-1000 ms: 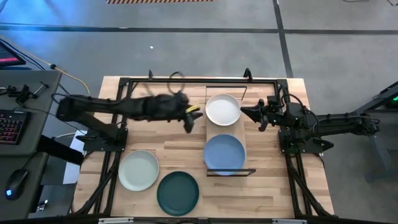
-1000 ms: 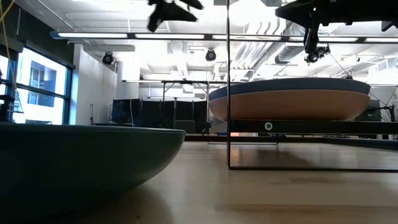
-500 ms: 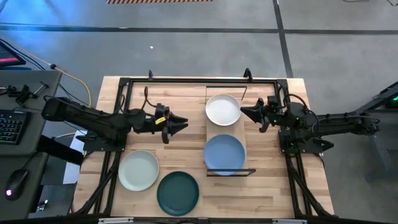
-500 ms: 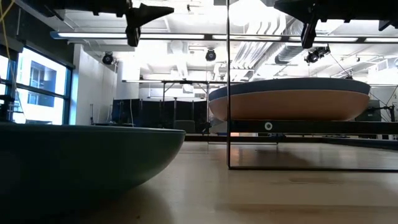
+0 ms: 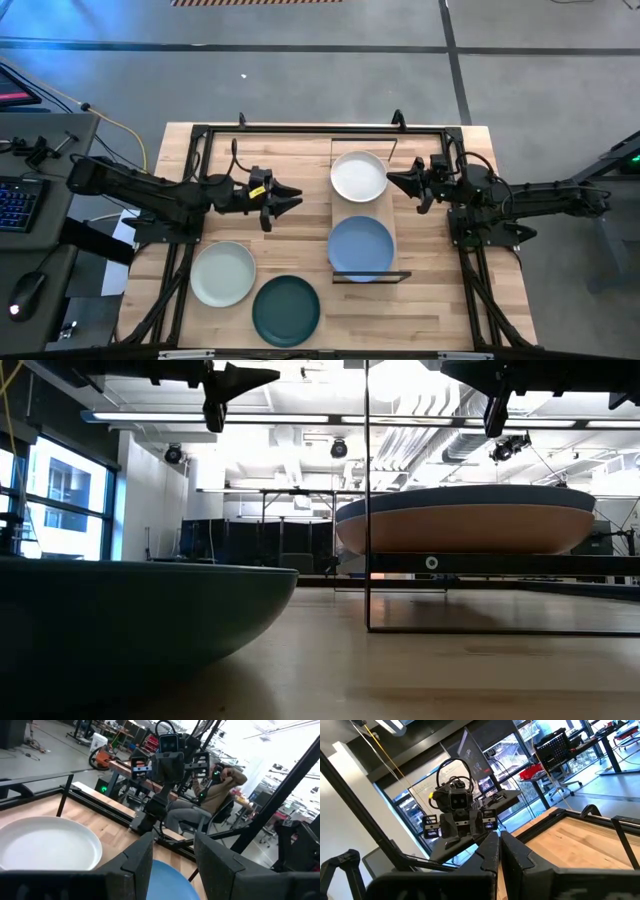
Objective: Place and stack plates onto a shelf
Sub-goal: Stack the gray plate on top of the blue plate on the shelf
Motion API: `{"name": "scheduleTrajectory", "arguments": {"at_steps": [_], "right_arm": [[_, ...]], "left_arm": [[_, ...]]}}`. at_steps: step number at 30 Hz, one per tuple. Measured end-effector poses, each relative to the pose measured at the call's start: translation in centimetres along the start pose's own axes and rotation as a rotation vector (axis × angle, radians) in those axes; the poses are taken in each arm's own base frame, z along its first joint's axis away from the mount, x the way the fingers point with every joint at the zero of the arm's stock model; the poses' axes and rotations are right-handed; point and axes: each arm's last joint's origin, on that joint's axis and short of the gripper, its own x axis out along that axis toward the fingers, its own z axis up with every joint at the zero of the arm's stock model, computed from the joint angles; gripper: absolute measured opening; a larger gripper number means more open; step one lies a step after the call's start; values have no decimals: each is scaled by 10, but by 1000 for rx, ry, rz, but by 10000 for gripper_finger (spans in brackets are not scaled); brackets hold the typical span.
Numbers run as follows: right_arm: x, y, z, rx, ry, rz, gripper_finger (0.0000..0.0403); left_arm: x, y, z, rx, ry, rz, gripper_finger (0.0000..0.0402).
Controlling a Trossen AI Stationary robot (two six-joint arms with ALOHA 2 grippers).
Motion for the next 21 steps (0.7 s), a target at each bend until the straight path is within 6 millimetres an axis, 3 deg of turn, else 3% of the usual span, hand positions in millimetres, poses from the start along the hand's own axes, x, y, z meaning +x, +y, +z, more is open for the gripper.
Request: {"name": "scheduleTrajectory", "arguments": {"at_steps": [12, 16, 21], "right_arm": [[0, 0, 0, 7, -1, -1, 0], [0, 0, 0, 11, -4, -12, 0], [0, -2, -1, 8, 1, -47, 0]], "left_arm": [[2, -2, 2, -35, 43, 11, 133], [4, -3, 1, 15, 304, 103, 130], [-9, 5, -16, 19, 758, 245, 122]]}}
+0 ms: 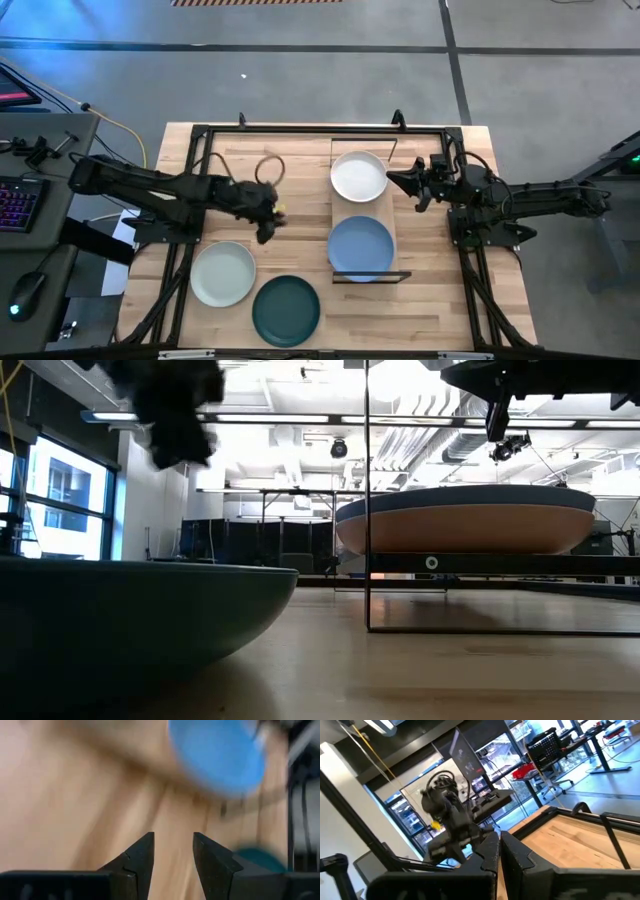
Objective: Place and stack plates onto a shelf
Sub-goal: Stack the gray plate on top of the blue plate on the shelf
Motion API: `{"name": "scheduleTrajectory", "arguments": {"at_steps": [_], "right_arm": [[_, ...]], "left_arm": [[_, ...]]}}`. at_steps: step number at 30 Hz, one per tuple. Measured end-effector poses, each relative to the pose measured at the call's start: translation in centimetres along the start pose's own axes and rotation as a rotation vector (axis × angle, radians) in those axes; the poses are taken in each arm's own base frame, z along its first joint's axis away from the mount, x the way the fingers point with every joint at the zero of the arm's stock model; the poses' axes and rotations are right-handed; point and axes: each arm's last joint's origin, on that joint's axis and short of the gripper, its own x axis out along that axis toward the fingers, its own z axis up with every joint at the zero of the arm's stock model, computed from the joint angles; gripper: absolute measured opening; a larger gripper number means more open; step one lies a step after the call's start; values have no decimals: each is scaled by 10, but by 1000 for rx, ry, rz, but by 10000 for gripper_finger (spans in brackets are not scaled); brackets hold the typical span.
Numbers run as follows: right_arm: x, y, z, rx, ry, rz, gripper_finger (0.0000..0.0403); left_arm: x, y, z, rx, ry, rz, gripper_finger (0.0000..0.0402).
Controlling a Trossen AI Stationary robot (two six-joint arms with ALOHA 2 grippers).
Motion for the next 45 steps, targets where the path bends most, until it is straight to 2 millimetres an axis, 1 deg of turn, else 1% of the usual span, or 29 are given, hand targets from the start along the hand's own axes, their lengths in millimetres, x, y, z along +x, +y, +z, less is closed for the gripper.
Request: {"name": "scheduleTrajectory", "arguments": {"at_steps": [2, 5, 8, 11, 16, 21, 26, 34, 37, 40, 42, 45], "right_arm": [[0, 0, -1, -1, 4, -6, 0], [0, -1, -1, -2, 11, -11, 0], [0, -1, -2, -4, 16, -14, 0], [0, -2, -2, -5, 22, -18, 0], [0, -2, -3, -6, 29, -23, 0], [0, -2, -4, -7, 37, -28, 0], [0, -3, -4, 12, 39, -30, 0], [1, -4, -6, 19, 57, -41, 0], [2, -4, -7, 18, 63, -45, 0], [3, -5, -8, 17, 68, -48, 0], [3, -5, -8, 17, 68, -49, 0], [3, -5, -8, 17, 68, -48, 0]], "left_arm": [[2, 3, -13, -9, 176, -17, 121], [4, 5, -34, 43, 444, -45, 120], [6, 3, -51, 167, 603, -33, 119], [11, -4, -62, 342, 662, -38, 119], [27, -17, -77, 621, 689, -42, 119], [48, -20, -89, 765, 721, 30, 119], [61, -17, -97, 774, 791, 59, 119], [68, -17, -102, 761, 844, -1, 116], [68, -17, -102, 752, 849, 1, 94], [68, -17, -102, 733, 850, -1, 48], [67, -15, -100, 683, 861, -1, 17], [68, -10, -95, 581, 860, 15, 12]]}}
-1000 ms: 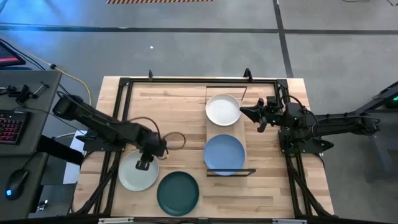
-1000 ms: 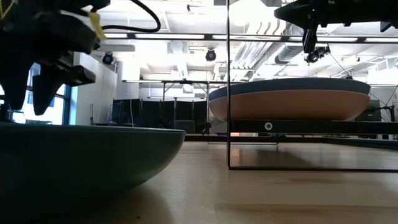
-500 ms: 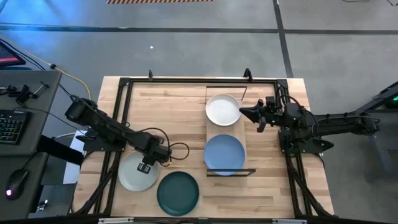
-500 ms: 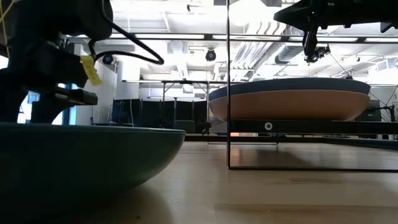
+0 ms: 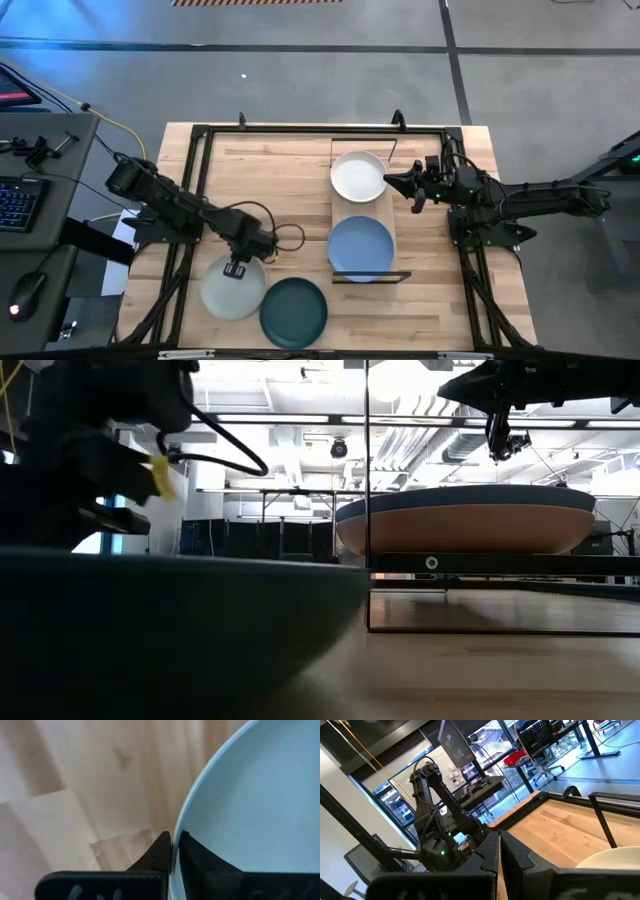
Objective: Place and stack plates onto a shelf
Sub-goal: Stack the gray plate on top of the blue plate on the shelf
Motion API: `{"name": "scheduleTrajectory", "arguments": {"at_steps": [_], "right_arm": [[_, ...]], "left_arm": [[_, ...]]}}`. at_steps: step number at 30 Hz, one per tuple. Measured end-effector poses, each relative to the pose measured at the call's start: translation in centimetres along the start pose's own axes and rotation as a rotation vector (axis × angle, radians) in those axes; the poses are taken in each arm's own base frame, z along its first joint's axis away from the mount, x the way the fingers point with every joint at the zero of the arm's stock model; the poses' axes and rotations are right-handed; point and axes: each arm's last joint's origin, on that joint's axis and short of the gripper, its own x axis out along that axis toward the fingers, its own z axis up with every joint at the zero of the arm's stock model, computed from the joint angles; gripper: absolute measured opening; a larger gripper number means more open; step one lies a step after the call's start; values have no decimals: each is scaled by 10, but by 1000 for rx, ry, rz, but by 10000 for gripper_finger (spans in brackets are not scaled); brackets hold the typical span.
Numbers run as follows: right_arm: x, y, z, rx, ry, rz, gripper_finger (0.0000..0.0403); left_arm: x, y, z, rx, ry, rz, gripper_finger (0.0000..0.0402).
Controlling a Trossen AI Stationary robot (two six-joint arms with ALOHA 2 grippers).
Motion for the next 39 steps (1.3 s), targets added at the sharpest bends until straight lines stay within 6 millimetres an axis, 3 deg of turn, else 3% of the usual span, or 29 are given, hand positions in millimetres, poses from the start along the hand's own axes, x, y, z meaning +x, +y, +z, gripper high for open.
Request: {"name": "scheduleTrajectory", "arguments": {"at_steps": [6, 16, 24, 29, 32, 35, 39], "right_arm": [[0, 0, 0, 0, 0, 0, 0], [0, 0, 0, 0, 0, 0, 0], [0, 0, -1, 32, 6, -3, 0], [0, 0, 0, 32, 0, -4, 0], [0, 2, 4, 38, -43, 9, 0], [0, 3, 6, 22, -66, 12, 0], [0, 3, 6, 18, -68, 14, 0]], "left_arm": [[-23, 19, -3, -139, -49, 38, 4], [-70, 62, -32, -513, -208, 113, 1], [-138, 80, -34, -713, -494, 115, 1], [-186, 85, -22, -755, -678, 118, 0], [-203, 89, -8, -745, -740, 146, 0], [-209, 95, 14, -725, -767, 187, 0], [-197, 106, 51, -699, -732, 218, 0]]}}
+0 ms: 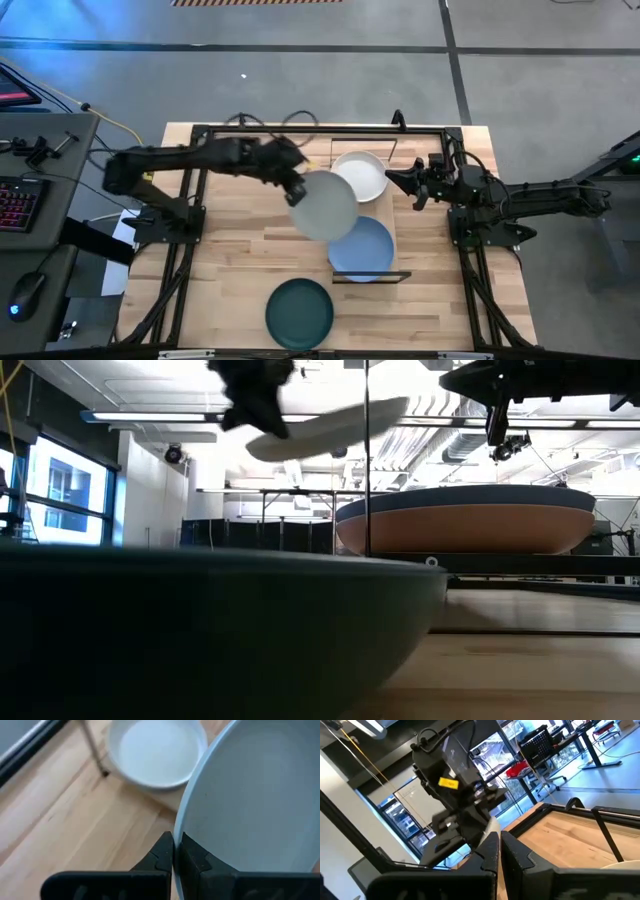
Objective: Place and stack plates onto a shelf
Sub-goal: Stack the gray plate on top of the blue plate on the shelf
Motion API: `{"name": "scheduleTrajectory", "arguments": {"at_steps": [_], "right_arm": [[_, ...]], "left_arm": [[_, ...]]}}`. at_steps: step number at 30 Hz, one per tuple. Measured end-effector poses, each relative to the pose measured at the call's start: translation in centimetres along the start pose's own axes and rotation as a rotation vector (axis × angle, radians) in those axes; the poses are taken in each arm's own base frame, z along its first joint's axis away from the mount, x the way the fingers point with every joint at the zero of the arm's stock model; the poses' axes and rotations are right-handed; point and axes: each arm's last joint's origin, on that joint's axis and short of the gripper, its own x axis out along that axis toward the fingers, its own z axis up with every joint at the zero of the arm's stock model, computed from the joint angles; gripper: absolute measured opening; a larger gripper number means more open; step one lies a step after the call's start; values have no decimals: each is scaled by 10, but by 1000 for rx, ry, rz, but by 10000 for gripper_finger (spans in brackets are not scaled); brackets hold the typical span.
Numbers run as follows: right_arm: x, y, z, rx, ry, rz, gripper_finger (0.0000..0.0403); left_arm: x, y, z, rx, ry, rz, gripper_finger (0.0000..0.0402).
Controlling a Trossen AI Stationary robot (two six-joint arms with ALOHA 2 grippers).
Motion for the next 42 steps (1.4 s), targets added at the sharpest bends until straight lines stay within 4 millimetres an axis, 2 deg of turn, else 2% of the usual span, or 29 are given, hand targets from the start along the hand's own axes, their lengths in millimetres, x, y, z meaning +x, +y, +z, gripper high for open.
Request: {"name": "scheduleTrajectory", "arguments": {"at_steps": [4, 9, 14, 22, 29, 36, 42], "right_arm": [[0, 0, 0, 0, -1, 1, 0], [0, 0, 0, -4, -2, 1, 0], [0, 0, 0, -19, -2, 0, 0], [0, 0, 0, -20, 1, -3, 0], [0, -1, -1, -14, 11, -10, 0], [0, -1, -2, -15, 18, -14, 0], [0, -1, -2, -15, 20, -15, 0]], "left_arm": [[32, -23, 10, 10, 7, -28, 0], [60, -49, 16, 6, -24, -80, 0], [83, -68, 8, -4, 22, -132, 0], [108, -90, -7, -7, 68, -165, 1], [118, -93, -8, -16, 50, -157, 2], [118, -92, -7, 34, 44, -161, 5], [118, -93, -6, 33, 37, -178, 39]]}}
